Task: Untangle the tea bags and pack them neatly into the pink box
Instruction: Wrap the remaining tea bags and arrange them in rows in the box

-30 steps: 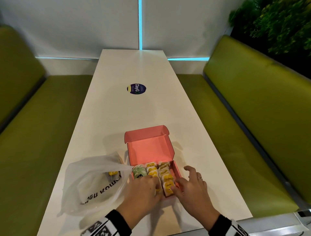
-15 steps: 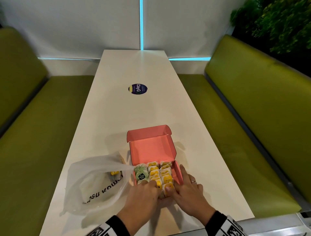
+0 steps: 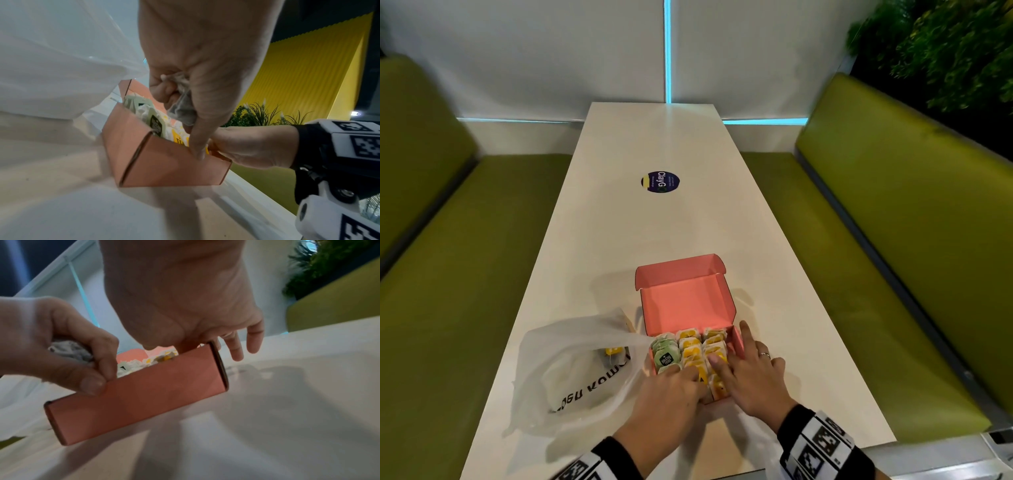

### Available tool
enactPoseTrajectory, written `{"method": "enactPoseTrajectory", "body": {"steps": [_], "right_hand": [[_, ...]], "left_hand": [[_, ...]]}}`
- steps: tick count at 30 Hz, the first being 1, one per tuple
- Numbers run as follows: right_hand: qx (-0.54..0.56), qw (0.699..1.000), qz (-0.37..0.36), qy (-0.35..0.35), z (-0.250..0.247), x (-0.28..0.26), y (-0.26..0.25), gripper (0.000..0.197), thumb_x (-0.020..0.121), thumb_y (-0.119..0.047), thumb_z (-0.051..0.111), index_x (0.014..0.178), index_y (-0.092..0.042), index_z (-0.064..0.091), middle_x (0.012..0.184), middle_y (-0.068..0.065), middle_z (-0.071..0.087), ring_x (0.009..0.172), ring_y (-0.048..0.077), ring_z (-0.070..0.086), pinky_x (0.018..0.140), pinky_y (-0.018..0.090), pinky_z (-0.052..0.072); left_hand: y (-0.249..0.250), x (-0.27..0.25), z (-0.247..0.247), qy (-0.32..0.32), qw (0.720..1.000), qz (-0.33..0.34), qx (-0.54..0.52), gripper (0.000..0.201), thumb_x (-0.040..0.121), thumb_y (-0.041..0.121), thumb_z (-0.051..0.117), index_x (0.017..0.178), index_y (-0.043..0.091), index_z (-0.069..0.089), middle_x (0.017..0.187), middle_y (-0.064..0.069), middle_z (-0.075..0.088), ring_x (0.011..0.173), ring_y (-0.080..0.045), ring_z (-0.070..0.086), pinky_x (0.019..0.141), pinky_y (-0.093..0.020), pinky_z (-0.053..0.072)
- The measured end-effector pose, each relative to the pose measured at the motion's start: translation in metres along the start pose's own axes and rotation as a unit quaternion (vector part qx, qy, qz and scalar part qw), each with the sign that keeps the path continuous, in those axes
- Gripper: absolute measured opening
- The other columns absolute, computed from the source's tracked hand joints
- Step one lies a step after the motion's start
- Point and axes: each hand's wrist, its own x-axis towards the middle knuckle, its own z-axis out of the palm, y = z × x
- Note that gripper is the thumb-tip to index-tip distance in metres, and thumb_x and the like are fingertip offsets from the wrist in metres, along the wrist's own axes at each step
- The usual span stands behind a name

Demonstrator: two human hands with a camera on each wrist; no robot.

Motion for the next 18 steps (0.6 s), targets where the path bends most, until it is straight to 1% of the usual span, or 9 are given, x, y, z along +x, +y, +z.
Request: {"method": "enactPoseTrajectory", "body": {"steps": [2, 4, 6, 8, 10, 12, 14, 15, 18], "right_hand": [[0.018, 1.0, 0.008, 0.001, -0.002, -0.002, 0.001, 0.128, 0.036, -0.082, -0.038, 0.144, -0.043, 0.019, 0.157, -0.001, -0.009, 0.139, 0.027, 0.018, 0.105, 0.049, 0.024], [0.047, 0.999, 0.006, 0.026, -0.007, -0.006, 0.003, 0.123, 0.041, -0.084, -0.034, 0.142, -0.043, 0.023, 0.157, -0.001, -0.004, 0.139, 0.028, 0.019, 0.105, 0.047, 0.024], [0.078, 0.995, -0.001, 0.069, -0.014, -0.013, 0.005, 0.117, 0.05, -0.087, -0.023, 0.136, -0.04, 0.04, 0.157, -0.003, 0.005, 0.138, 0.025, 0.02, 0.105, 0.044, 0.025], [0.103, 0.986, -0.042, 0.128, -0.017, -0.019, 0.008, 0.094, 0.066, -0.081, 0.003, 0.124, -0.032, 0.058, 0.152, -0.004, 0.022, 0.134, 0.021, 0.025, 0.104, 0.039, 0.029], [0.158, 0.967, -0.108, 0.171, -0.019, -0.024, 0.009, 0.065, 0.075, -0.062, 0.025, 0.113, -0.028, 0.066, 0.139, -0.014, 0.038, 0.126, 0.009, 0.033, 0.103, 0.029, 0.032], [0.236, 0.943, -0.181, 0.149, -0.021, -0.028, 0.005, 0.047, 0.077, -0.053, 0.041, 0.111, -0.031, 0.065, 0.124, -0.027, 0.043, 0.115, -0.008, 0.038, 0.096, 0.011, 0.03], [0.29, 0.924, -0.23, 0.096, -0.025, -0.031, -0.002, 0.041, 0.077, -0.049, 0.052, 0.115, -0.035, 0.059, 0.115, -0.027, 0.048, 0.107, -0.011, 0.046, 0.085, 0.003, 0.032], [0.303, 0.919, -0.24, 0.081, -0.027, -0.031, -0.005, 0.04, 0.076, -0.048, 0.055, 0.115, -0.037, 0.057, 0.111, -0.025, 0.051, 0.102, -0.009, 0.049, 0.08, 0.003, 0.034], [0.322, 0.91, -0.244, 0.089, -0.029, -0.031, -0.013, 0.041, 0.07, -0.049, 0.062, 0.11, -0.043, 0.056, 0.105, -0.023, 0.053, 0.092, -0.002, 0.054, 0.074, 0.005, 0.037]], "left_hand": [[0.0, -0.002, -0.006, 0.04, 0.998, -0.001, -0.044, 0.046, 0.084, 0.046, 0.03, 0.091, 0.026, 0.07, 0.094, 0.005, 0.061, 0.091, -0.017, 0.059, 0.067, -0.024, 0.041], [-0.004, -0.004, 0.001, 0.05, 0.992, -0.042, -0.104, 0.032, 0.087, 0.046, 0.042, 0.098, 0.029, 0.066, 0.1, 0.011, 0.057, 0.098, -0.012, 0.054, 0.077, -0.025, 0.038], [-0.006, -0.006, 0.003, 0.079, 0.957, -0.102, -0.26, 0.018, 0.085, 0.044, 0.055, 0.097, 0.032, 0.063, 0.095, 0.014, 0.054, 0.094, -0.009, 0.052, 0.076, -0.022, 0.036], [-0.009, -0.006, 0.001, 0.133, 0.879, -0.146, -0.433, 0.009, 0.085, 0.029, 0.063, 0.093, 0.031, 0.059, 0.092, 0.008, 0.057, 0.085, -0.01, 0.053, 0.071, -0.017, 0.04], [-0.01, -0.003, -0.004, 0.096, 0.773, -0.183, -0.6, 0.014, 0.087, 0.018, 0.062, 0.096, 0.028, 0.057, 0.097, -0.002, 0.057, 0.085, -0.011, 0.053, 0.074, -0.018, 0.042], [-0.01, 0.0, -0.006, 0.061, 0.672, -0.215, -0.706, 0.019, 0.079, 0.026, 0.062, 0.098, 0.028, 0.057, 0.106, -0.009, 0.058, 0.094, -0.018, 0.055, 0.076, -0.031, 0.045], [-0.01, 0.003, -0.008, 0.051, 0.597, -0.224, -0.769, 0.034, 0.067, 0.028, 0.059, 0.101, 0.028, 0.057, 0.109, -0.012, 0.059, 0.096, -0.022, 0.057, 0.065, -0.032, 0.046], [-0.009, 0.004, -0.01, 0.049, 0.579, -0.219, -0.784, 0.037, 0.069, 0.025, 0.058, 0.105, 0.025, 0.056, 0.105, -0.012, 0.06, 0.091, -0.021, 0.057, 0.058, -0.028, 0.046], [-0.006, 0.006, -0.016, 0.055, 0.564, -0.207, -0.797, 0.027, 0.089, 0.007, 0.046, 0.113, 0.018, 0.051, 0.097, -0.009, 0.06, 0.078, -0.017, 0.056, 0.046, -0.022, 0.045]]}}
